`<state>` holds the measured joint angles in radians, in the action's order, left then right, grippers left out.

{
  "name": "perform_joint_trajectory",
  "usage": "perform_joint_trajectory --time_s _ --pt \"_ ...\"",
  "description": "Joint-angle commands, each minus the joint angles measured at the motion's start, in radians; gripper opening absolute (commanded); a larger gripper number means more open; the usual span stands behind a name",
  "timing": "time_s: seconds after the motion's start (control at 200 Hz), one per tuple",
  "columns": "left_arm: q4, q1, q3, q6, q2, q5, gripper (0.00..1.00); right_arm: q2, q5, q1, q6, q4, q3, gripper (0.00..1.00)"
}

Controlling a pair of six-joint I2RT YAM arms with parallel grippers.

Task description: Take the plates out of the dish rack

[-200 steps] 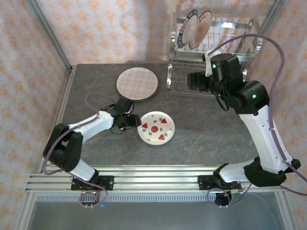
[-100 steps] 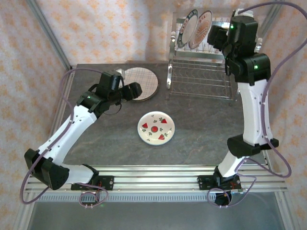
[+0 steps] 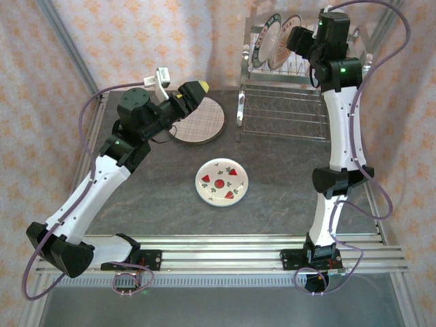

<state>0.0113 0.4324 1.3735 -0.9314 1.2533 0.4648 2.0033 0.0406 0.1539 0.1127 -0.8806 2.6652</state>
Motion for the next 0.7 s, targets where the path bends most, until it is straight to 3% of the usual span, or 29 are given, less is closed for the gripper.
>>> perform_joint_trajectory --time_s 0.0,0.355,0.546,0.696 --pt "-0.095 0.008 0.007 -0.044 -0.026 0.019 0.72 0.026 0.027 -0.006 0.017 0.073 0.038 0.75" --pt "-0.072 0.008 -0.021 -0.037 -0.056 0.006 0.73 0.105 0.013 -0.008 0.027 0.073 0.079 0.55" --pt "-0.081 0.009 -0.023 -0.040 -0.052 0.009 0.73 0.118 0.004 0.001 0.033 0.091 0.079 0.40" --pt "-0.087 0.009 -0.025 -0.040 -0.051 0.012 0.73 0.122 -0.039 0.022 0.015 0.097 0.080 0.37"
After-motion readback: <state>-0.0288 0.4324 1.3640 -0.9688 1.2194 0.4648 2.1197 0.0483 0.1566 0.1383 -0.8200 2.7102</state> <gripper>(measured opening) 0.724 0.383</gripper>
